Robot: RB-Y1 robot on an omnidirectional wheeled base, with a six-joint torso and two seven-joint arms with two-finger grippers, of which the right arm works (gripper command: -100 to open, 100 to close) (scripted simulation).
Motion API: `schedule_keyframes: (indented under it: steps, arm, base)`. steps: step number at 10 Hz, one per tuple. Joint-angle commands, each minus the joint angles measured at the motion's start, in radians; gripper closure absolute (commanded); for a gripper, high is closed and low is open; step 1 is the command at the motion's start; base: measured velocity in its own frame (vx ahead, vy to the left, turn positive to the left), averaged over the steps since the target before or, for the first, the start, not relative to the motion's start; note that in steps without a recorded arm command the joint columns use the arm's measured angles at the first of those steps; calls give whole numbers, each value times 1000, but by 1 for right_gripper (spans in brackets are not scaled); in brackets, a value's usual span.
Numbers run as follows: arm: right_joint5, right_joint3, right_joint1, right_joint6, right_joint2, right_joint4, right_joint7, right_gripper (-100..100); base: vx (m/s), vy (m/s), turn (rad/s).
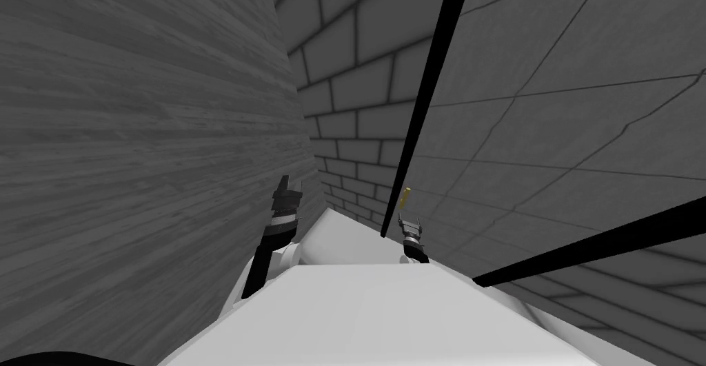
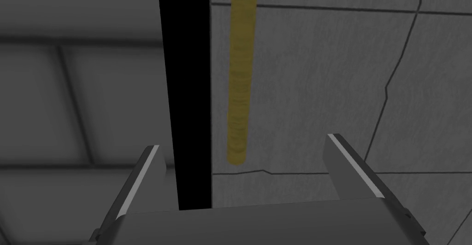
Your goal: Pull the door open
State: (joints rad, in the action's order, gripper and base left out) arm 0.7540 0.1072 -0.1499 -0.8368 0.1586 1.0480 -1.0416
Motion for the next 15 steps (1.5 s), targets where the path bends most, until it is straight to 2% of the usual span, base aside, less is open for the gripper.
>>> schedule_keyframes:
  steps: [1,4,5,6,7,8,9,10,11,12,13,15]
  arm:
    - [30,6,10,-7,1,-38,-33,-100]
    - [78,16,28,-20,5,-104,-86,-100]
    - [69,13,28,-17,7,-95,-76,-100]
    - [74,12,23,-21,32,-110,-111,-100]
    - [75,12,20,-22,41,-114,-122,-100]
    - [77,11,15,-26,63,-125,-149,-100]
    - [78,11,12,-27,75,-131,-164,-100]
    - [81,10,5,-31,100,-144,-194,-100]
    - [81,10,5,-31,100,-144,-194,-100]
    - [82,9,2,-33,112,-150,-210,-100]
    - [85,9,-4,-37,137,-163,-240,-100]
    - [87,8,-10,-40,159,-174,-268,-100]
  base:
    - [73,-100,201]
    - [81,-114,130]
    - [32,-45,23]
    - [100,-7,39]
    - [177,3,38]
    - [179,21,46]
    - [156,-2,31]
    - [160,-4,49]
    - [112,-6,16]
    - [81,-5,16]
    - [118,-11,35]
    - [116,4,40]
